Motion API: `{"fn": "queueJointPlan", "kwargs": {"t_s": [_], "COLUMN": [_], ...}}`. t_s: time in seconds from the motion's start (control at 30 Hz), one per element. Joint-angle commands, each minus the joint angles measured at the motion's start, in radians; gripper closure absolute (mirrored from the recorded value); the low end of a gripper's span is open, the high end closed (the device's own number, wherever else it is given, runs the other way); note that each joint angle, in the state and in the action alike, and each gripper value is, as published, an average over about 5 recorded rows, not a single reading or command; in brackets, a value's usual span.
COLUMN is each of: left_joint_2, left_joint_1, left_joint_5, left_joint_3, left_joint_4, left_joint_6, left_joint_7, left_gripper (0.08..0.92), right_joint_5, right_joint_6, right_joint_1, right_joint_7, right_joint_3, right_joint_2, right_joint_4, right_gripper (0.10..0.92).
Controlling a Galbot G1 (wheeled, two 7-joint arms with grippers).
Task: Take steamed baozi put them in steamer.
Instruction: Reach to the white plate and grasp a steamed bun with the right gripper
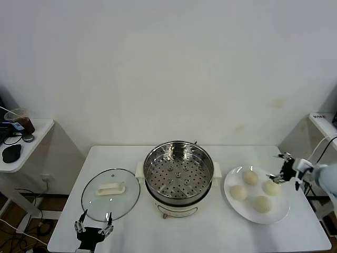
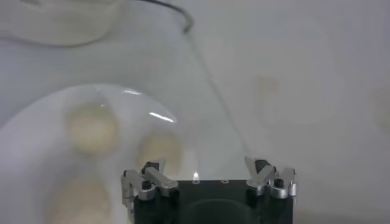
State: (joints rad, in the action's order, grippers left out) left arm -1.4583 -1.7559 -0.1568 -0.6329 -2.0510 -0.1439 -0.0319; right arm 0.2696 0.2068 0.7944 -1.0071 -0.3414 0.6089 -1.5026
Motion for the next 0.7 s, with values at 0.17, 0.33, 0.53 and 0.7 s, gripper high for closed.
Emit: {"fn": "queueJointPlan", "kwargs": {"t_s": [0.17,0.33,0.53,0.7], "left_joint_2": [-0.011,-0.015,-0.019,-0.025], "left_joint_1": [0.003,0.005,0.006,0.006], "left_joint_5": [-0.002,-0.001,-0.002,-0.003], "left_joint_3": [-0.007,-0.011,-0.013,-0.01], "left_joint_4": [0.0,0.0,0.006,0.008], "left_joint_6": [-0.001,-0.001,-0.001,-0.001], "left_joint_7": [0.0,0.0,-0.002,-0.002], "left_gripper": [0.177,0.177,0.177,0.177], "right_joint_5": [0.137,0.18,0.275,0.331], "right_joint_6": [-0.221,-0.27,-0.359,-0.377], "right_joint_1": [-0.562,-0.62,-0.632,-0.633], "right_joint_7": [-0.288,-0.286,-0.256,-0.242], "right_joint_3": [0.644,0.675,0.609,0.582], "right_joint_2": [0.039,0.156,0.266,0.317], "right_joint_4": [0.395,0.549,0.659,0.704], "right_gripper": [0.203,0.203,0.203,0.203]}}
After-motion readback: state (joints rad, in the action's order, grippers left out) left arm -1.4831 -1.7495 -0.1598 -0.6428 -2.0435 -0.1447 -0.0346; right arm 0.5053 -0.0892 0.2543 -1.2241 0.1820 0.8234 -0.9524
